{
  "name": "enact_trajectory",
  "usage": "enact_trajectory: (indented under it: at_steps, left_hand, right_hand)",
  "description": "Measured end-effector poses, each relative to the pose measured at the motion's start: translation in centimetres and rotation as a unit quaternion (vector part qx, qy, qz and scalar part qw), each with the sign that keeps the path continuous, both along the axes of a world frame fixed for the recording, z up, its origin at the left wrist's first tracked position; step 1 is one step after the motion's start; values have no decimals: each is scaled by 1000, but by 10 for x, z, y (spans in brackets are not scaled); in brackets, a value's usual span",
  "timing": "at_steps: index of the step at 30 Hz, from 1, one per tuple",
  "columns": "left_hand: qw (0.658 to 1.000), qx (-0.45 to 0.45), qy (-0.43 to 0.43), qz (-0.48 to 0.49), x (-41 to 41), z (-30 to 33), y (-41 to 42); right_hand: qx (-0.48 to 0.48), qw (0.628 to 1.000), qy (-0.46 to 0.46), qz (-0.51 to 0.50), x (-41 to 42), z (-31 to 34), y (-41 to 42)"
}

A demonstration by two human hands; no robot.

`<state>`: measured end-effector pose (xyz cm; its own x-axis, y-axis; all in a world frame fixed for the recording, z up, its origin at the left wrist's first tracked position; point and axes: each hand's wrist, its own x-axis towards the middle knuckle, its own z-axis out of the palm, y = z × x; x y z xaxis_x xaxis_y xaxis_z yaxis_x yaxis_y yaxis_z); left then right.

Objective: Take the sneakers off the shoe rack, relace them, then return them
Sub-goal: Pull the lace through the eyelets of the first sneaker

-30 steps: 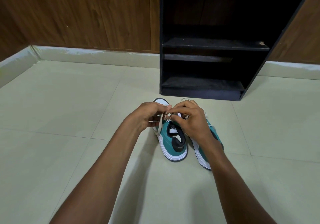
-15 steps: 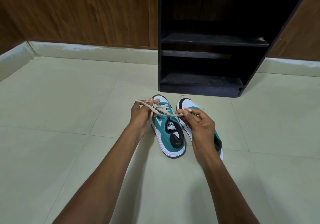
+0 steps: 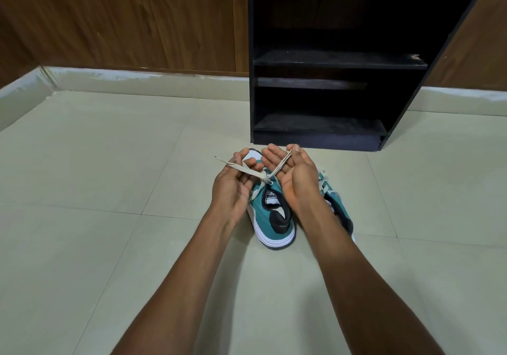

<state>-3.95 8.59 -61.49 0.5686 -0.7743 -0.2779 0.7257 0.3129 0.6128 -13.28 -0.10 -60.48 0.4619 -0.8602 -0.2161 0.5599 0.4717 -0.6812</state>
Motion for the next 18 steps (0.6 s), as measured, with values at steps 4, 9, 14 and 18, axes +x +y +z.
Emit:
enact_trajectory:
  at_steps: [4,9,14,18]
  left_hand:
    - [996,-79,50,10,-2,-2,3]
    - [989,-123,71,36,1,-9,6]
    - [996,-75,34,36,-7,-13,11]
    - [999,-26,19,33,-14,-10,15]
  right_hand:
    - [79,996,-46,4,6,-3,-3]
    - [138,989,-52,-3,9,-11,-10]
    - [129,991,23,-14,13,-13,-23]
    - [112,990,79,-24,19,-13,-28]
